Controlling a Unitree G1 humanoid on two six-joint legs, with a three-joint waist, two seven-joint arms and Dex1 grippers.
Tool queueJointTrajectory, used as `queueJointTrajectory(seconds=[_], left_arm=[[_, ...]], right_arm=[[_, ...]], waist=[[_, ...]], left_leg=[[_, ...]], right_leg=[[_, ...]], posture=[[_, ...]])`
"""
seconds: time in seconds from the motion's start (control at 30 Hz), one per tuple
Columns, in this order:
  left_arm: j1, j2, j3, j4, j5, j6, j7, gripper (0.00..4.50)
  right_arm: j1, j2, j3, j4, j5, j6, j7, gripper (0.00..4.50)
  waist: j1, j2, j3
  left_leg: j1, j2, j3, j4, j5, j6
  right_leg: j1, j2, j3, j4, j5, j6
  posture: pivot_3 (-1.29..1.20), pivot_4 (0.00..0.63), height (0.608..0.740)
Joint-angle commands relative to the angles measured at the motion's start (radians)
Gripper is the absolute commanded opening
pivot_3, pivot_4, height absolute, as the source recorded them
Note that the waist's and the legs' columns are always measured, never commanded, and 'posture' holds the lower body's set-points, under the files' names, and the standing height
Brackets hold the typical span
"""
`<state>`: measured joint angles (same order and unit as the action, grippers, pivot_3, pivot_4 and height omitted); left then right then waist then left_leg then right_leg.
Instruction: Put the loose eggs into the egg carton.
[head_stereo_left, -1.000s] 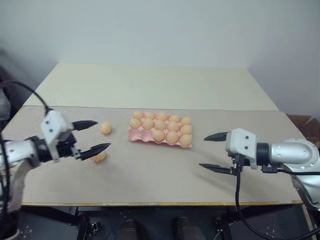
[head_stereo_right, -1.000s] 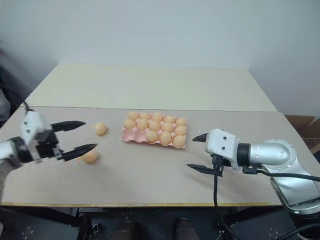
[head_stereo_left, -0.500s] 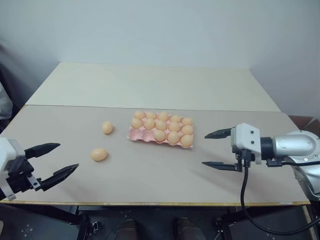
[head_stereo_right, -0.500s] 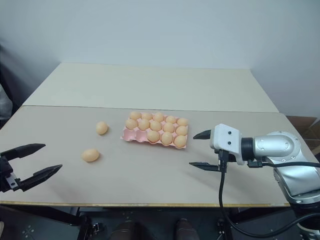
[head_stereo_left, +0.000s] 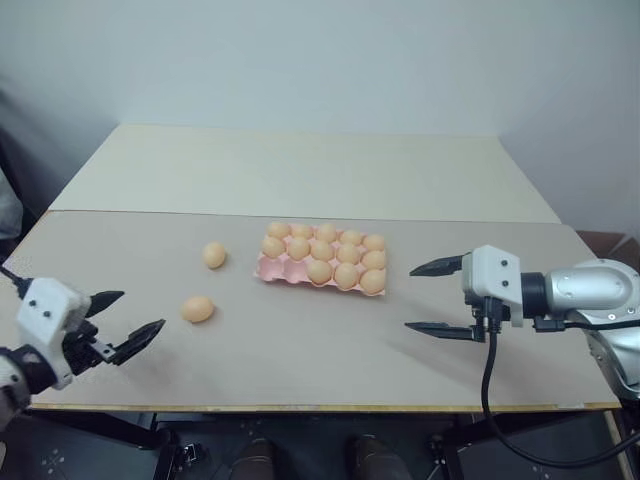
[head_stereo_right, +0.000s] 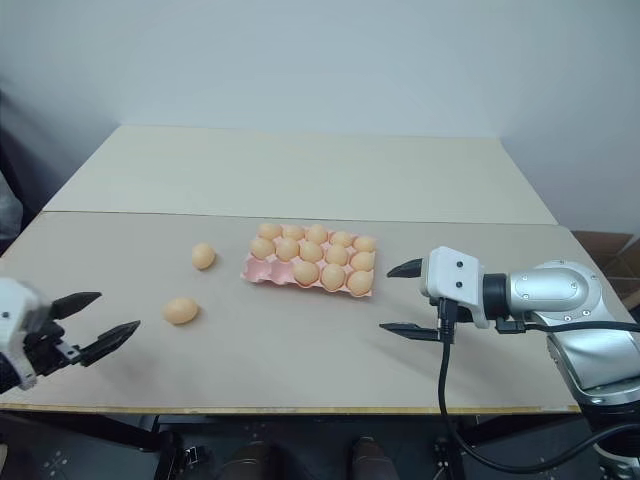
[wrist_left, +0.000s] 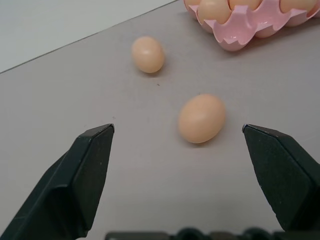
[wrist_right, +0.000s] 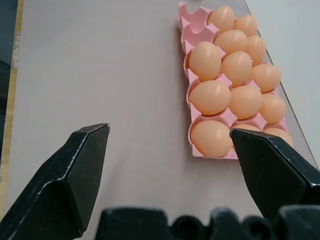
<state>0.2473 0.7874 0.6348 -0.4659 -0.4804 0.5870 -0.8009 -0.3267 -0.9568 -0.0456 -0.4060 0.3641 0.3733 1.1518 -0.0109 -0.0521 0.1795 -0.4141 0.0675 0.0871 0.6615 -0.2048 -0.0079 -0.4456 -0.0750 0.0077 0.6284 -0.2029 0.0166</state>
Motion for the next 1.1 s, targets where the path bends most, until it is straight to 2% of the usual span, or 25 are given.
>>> queueJointTrajectory(seconds=[0.03, 0.23, 0.43, 0.63, 0.73, 0.93, 0.97, 1.1], left_arm=[[-0.064, 0.001, -0.094, 0.039, 0.044, -0.043, 0.031, 4.48], [-0.208, -0.021, -0.262, 0.145, 0.070, -0.088, 0.025, 4.48], [-0.320, -0.028, -0.415, 0.257, 0.157, -0.107, 0.039, 4.48], [-0.387, -0.028, -0.473, 0.305, 0.165, -0.043, 0.046, 4.48], [-0.391, -0.024, -0.475, 0.299, 0.167, -0.021, 0.048, 3.89], [-0.372, 0.018, -0.501, 0.282, 0.199, 0.004, 0.046, 1.98], [-0.371, 0.014, -0.501, 0.282, 0.206, 0.004, 0.060, 1.84], [-0.377, -0.003, -0.504, 0.274, 0.217, -0.010, 0.080, 1.82]], right_arm=[[-0.007, -0.010, -0.007, -0.040, 0.000, 0.001, -0.014, 4.50], [-0.003, -0.007, -0.005, -0.068, 0.000, 0.023, -0.045, 4.50], [0.024, -0.007, -0.047, -0.120, 0.040, 0.071, -0.087, 4.50], [0.058, -0.023, -0.065, -0.152, 0.037, 0.092, -0.107, 4.50], [0.069, -0.030, -0.071, -0.157, 0.033, 0.095, -0.113, 4.50], [0.071, -0.028, -0.055, -0.155, 0.029, 0.090, -0.123, 4.50], [0.069, -0.027, -0.052, -0.153, 0.028, 0.089, -0.123, 4.50], [0.062, -0.025, -0.046, -0.143, 0.025, 0.084, -0.121, 4.50]], waist=[[0.001, 0.000, 0.000], [0.002, 0.000, 0.000], [0.002, 0.000, 0.000], [0.001, 0.000, 0.000], [-0.001, 0.000, 0.000], [0.000, 0.000, 0.000], [0.000, 0.000, 0.000], [0.001, 0.000, 0.000]], left_leg=[[-0.001, 0.000, 0.000, 0.000, 0.000, 0.000], [-0.001, 0.000, 0.000, 0.000, 0.001, 0.002], [-0.001, 0.000, 0.000, 0.000, 0.004, 0.006], [-0.001, 0.000, 0.000, 0.000, 0.004, 0.006], [-0.001, 0.000, 0.000, 0.000, 0.004, 0.006], [-0.001, 0.000, 0.000, 0.000, 0.004, 0.006], [-0.001, 0.000, 0.000, 0.000, 0.004, 0.006], [-0.001, 0.000, 0.000, 0.000, 0.004, 0.006]], right_leg=[[-0.001, 0.000, 0.000, 0.000, 0.000, 0.000], [-0.001, 0.001, 0.000, 0.001, 0.000, 0.000], [-0.001, 0.001, 0.000, 0.001, 0.001, 0.000], [-0.001, 0.001, 0.000, 0.001, 0.001, 0.000], [-0.001, 0.001, 0.000, 0.001, 0.001, 0.000], [-0.001, 0.001, 0.000, 0.001, 0.001, 0.000], [-0.001, 0.001, 0.000, 0.001, 0.001, 0.000], [-0.001, 0.000, 0.000, 0.001, 0.001, 0.000]], posture=[[0.00, 0.150, 0.740], [0.00, 0.150, 0.740], [0.00, 0.150, 0.740], [0.00, 0.150, 0.740], [0.00, 0.150, 0.740], [0.00, 0.150, 0.740], [0.00, 0.150, 0.740], [0.00, 0.150, 0.740]])
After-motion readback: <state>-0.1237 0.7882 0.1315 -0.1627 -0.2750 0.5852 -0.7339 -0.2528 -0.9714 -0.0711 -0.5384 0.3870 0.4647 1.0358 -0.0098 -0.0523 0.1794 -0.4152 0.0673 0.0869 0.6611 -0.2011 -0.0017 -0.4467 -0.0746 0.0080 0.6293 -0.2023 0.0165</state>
